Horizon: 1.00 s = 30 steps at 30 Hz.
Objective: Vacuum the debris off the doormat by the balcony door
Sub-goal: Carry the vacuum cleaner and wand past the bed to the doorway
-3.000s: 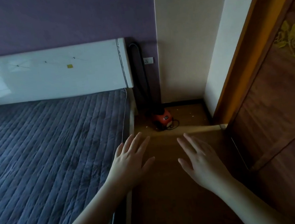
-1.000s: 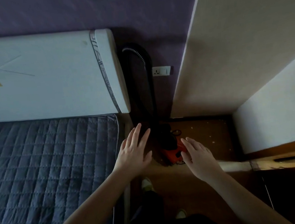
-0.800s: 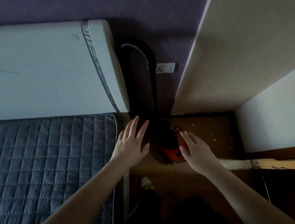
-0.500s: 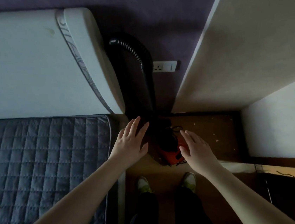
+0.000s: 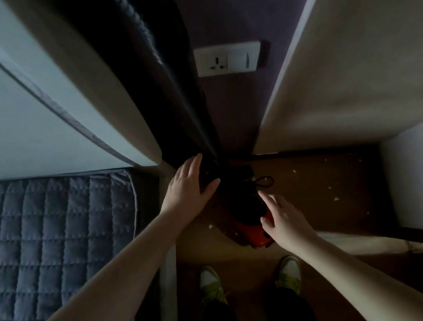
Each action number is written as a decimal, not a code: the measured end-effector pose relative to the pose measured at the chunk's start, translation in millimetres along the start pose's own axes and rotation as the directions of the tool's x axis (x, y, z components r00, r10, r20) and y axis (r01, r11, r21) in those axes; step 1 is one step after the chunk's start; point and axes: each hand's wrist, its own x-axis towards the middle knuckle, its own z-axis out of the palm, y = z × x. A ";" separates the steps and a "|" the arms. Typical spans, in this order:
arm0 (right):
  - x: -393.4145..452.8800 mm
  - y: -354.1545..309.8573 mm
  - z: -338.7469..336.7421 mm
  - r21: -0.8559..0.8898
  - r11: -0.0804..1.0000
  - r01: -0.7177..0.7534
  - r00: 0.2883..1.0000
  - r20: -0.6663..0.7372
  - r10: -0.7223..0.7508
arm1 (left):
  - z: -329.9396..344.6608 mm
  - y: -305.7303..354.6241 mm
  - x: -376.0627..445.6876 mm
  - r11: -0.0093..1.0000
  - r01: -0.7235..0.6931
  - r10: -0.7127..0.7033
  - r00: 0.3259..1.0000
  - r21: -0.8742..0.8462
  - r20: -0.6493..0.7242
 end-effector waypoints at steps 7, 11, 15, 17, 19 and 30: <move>64.5 39.0 79.8 0.105 0.973 -0.205 0.972 0.139 0.190 | 34.1 -16.8 65.2 0.943 0.100 -0.097 0.995 -0.316 0.026; 90.6 60.1 119.7 0.134 0.956 -0.259 0.957 0.170 0.235 | 53.7 -16.0 89.7 0.865 0.101 -0.107 0.994 -0.492 0.016; 111.7 83.4 150.7 0.190 0.924 -0.332 0.938 0.166 0.303 | 61.1 -21.6 111.2 0.815 0.082 -0.138 0.989 -0.573 -0.054; 122.7 95.5 160.5 0.193 0.923 -0.332 0.941 0.141 0.309 | 56.5 -20.9 119.0 0.775 0.054 -0.145 0.985 -0.630 -0.094; 134.1 105.2 167.7 0.174 0.932 -0.317 0.943 0.157 0.292 | 53.7 -18.7 121.3 0.764 0.024 -0.115 0.988 -0.645 -0.099; 168.0 112.7 213.4 0.277 0.873 -0.402 0.898 0.303 0.318 | 66.8 -16.3 112.0 0.804 -0.011 -0.050 0.995 -0.595 -0.085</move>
